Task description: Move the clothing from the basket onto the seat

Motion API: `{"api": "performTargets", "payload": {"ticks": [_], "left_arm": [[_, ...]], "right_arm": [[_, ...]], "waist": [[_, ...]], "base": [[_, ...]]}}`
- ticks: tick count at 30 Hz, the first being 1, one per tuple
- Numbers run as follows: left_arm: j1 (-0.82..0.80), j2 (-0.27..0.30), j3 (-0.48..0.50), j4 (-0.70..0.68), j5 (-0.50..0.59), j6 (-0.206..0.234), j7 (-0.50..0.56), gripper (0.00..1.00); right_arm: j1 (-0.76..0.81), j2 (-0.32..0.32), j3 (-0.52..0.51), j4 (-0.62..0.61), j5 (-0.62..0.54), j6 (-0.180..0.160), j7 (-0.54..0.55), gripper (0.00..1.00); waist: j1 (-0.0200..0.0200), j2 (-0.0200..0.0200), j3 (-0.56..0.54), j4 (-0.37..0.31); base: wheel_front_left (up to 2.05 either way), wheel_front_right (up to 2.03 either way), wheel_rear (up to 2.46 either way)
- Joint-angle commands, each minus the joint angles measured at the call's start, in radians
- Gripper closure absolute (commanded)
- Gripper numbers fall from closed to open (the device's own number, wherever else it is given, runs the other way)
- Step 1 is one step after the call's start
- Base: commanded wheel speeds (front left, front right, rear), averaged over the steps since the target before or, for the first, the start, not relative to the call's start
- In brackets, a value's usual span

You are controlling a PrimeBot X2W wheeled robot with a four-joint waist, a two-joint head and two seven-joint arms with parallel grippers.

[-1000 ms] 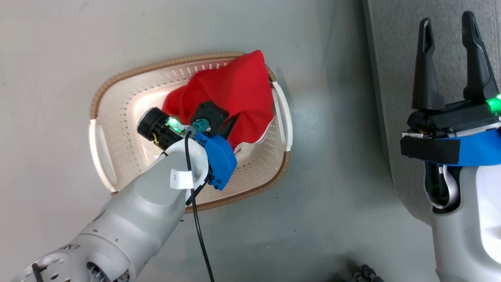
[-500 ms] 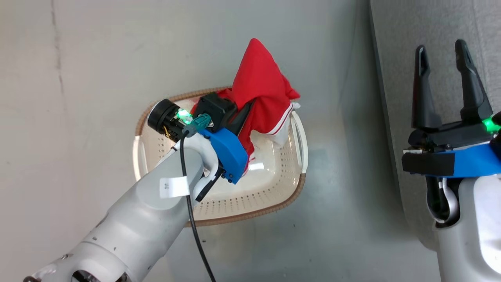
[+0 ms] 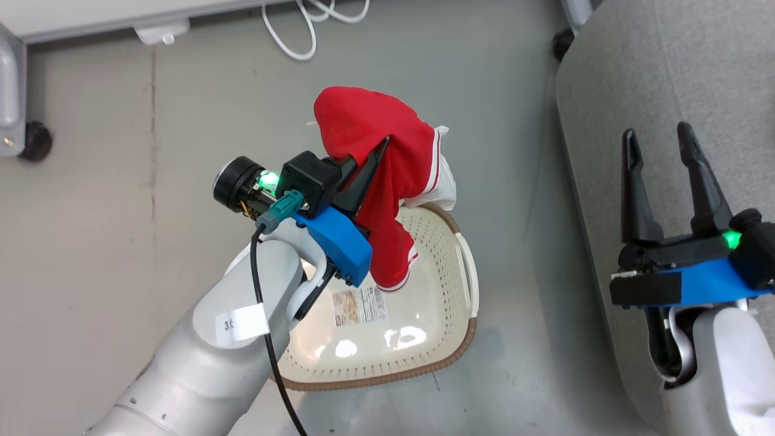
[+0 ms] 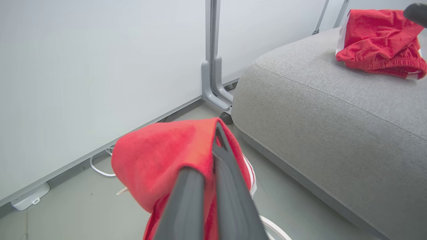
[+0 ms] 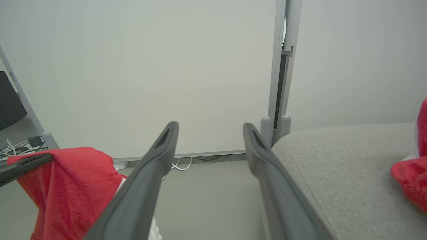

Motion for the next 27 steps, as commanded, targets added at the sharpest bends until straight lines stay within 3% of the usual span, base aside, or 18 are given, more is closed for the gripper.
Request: {"api": "performTargets", "payload": {"ticks": [1, 12, 27], "left_arm": [[0.016, 0.004, 0.021, -0.022, 0.024, -0.001, -0.005, 1.00], [0.058, 0.007, 0.074, -0.128, 0.091, -0.001, -0.005, 1.00], [0.118, 0.011, 0.068, -0.199, 0.089, -0.001, -0.005, 1.00]], "right_arm": [[0.022, 0.004, -0.001, 0.006, 0.004, 0.000, 0.000, 0.00], [0.101, 0.018, -0.006, 0.038, 0.007, 0.000, 0.000, 0.00], [0.198, 0.027, -0.019, 0.059, 0.003, 0.000, 0.000, 0.00]], "waist": [[0.0001, 0.0000, -0.054, 0.005], [0.0001, 0.0000, -0.193, 0.008], [0.0001, 0.0000, -0.332, 0.014]], "base": [[0.00, 0.00, 0.00], [0.00, 0.00, 0.00], [0.00, 0.00, 0.00]]}}
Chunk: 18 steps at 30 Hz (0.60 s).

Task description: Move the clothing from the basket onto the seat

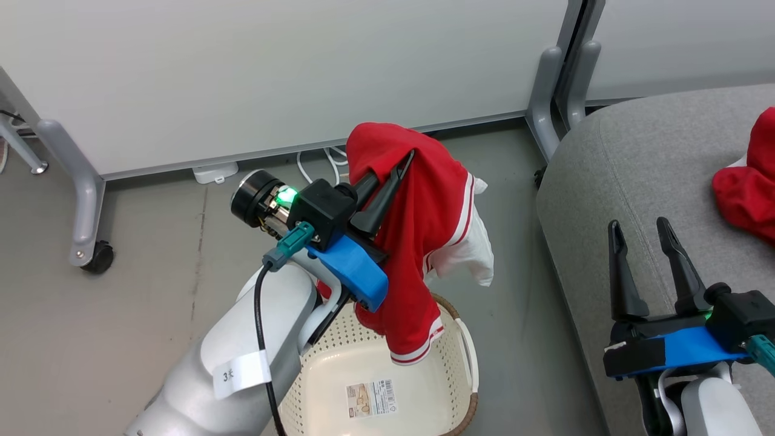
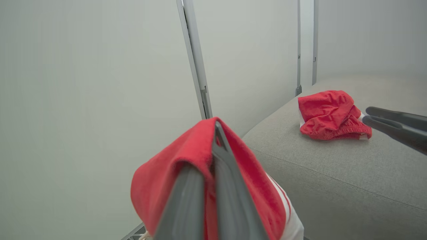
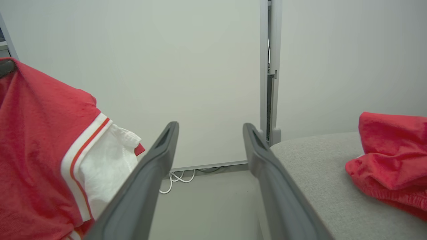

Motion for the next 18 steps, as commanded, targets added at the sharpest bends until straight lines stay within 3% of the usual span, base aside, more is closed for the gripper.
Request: {"api": "performTargets", "payload": {"ticks": [1, 18], "left_arm": [[0.014, 0.004, 0.000, -0.009, -0.003, -0.001, -0.005, 1.00], [0.024, 0.011, -0.009, -0.020, -0.004, -0.001, -0.005, 1.00]], "right_arm": [[0.022, 0.003, -0.003, 0.000, -0.006, 0.000, 0.000, 0.00], [0.000, 0.004, 0.081, -0.004, -0.006, 0.000, 0.000, 0.00]], "waist": [[0.0002, -0.0001, -0.018, 0.005], [0.0002, -0.0001, -0.047, 0.017]], "base": [[0.00, 0.00, 0.00], [0.00, 0.00, 0.00]]}}
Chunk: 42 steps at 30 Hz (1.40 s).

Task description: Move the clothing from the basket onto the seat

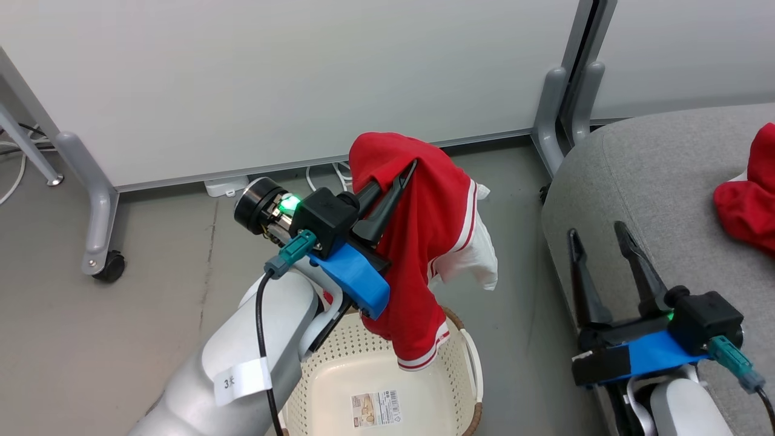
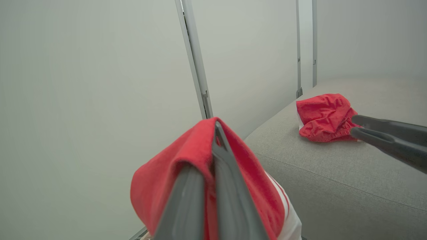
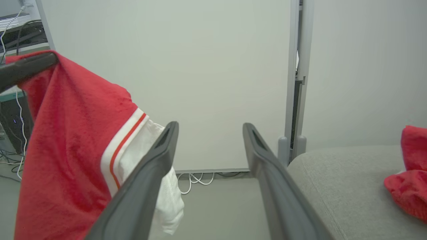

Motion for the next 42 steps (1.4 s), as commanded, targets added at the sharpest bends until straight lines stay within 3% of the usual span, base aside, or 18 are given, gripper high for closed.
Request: {"api": "performTargets", "payload": {"ticks": [1, 18, 29, 42], "left_arm": [[0.000, 0.004, 0.002, -0.004, 0.005, -0.001, -0.005, 1.00], [-0.047, -0.018, -0.020, -0.005, 0.019, -0.001, -0.005, 1.00], [-0.080, -0.047, -0.055, -0.018, 0.028, -0.001, -0.005, 1.00], [-0.113, -0.078, -0.116, -0.057, 0.015, -0.001, -0.005, 1.00]], "right_arm": [[-0.021, 0.000, 0.017, -0.008, -0.004, 0.000, 0.000, 0.00], [-0.202, -0.004, 0.309, 0.043, -0.012, 0.000, 0.000, 0.00], [-0.320, 0.001, 0.367, 0.196, -0.041, 0.000, 0.000, 0.00], [-0.410, 0.001, 0.358, 0.320, -0.057, 0.000, 0.000, 0.00]], "waist": [[0.0001, -0.0001, 0.003, 0.001], [0.0001, -0.0001, 0.066, 0.022], [0.0001, -0.0001, 0.101, 0.051], [0.0001, -0.0001, 0.117, 0.090]], "base": [[0.00, 0.00, 0.00], [0.00, 0.00, 0.00], [0.00, 0.00, 0.00], [0.00, 0.00, 0.00]]}}
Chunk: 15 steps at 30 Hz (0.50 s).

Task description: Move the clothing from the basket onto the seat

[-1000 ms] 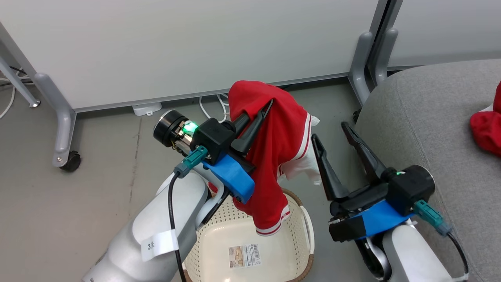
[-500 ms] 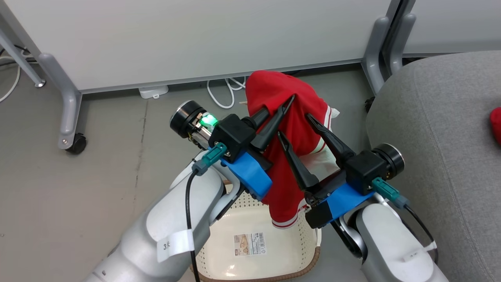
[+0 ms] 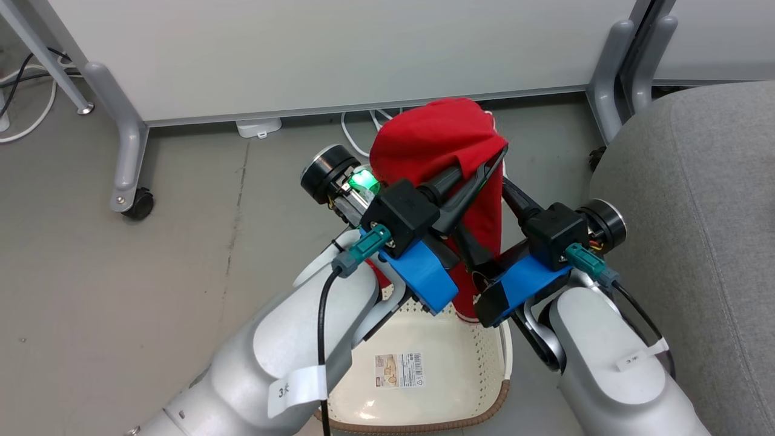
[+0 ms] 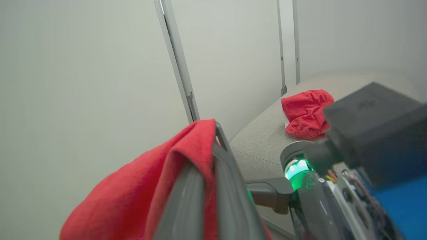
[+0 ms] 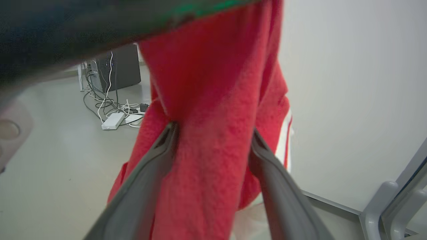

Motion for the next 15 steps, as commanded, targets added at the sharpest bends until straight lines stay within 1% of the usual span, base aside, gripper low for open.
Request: {"api": "performTargets", "payload": {"ticks": [1, 2, 3, 4, 15], "left_arm": [[-0.016, -0.005, -0.006, -0.009, -0.003, -0.001, -0.005, 1.00], [-0.018, -0.005, -0.006, -0.012, -0.004, -0.001, -0.005, 1.00], [-0.020, -0.005, -0.007, -0.013, -0.005, -0.001, -0.005, 1.00], [-0.020, -0.005, -0.008, -0.013, -0.005, -0.001, -0.005, 1.00], [-0.019, 0.002, 0.000, -0.013, 0.002, -0.001, -0.005, 1.00]], "right_arm": [[-0.017, 0.000, -0.002, 0.016, 0.000, 0.000, 0.000, 0.00], [-0.020, 0.000, -0.002, 0.020, 0.003, 0.000, 0.000, 0.31], [-0.024, 0.000, -0.001, 0.025, 0.004, 0.000, 0.000, 0.81], [-0.027, 0.000, 0.000, 0.029, 0.006, 0.000, 0.000, 1.00], [-0.035, 0.000, -0.002, 0.041, 0.020, 0.000, 0.000, 1.00]], "waist": [[0.0000, 0.0000, 0.000, 0.003], [0.0000, 0.0000, -0.001, 0.004], [0.0000, 0.0000, -0.001, 0.004], [0.0000, 0.0000, -0.002, 0.005], [0.0000, 0.0000, 0.000, 0.001]], "base": [[0.00, 0.00, 0.00], [0.00, 0.00, 0.00], [0.00, 0.00, 0.00], [0.00, 0.00, 0.00], [0.00, 0.00, 0.00]]}}
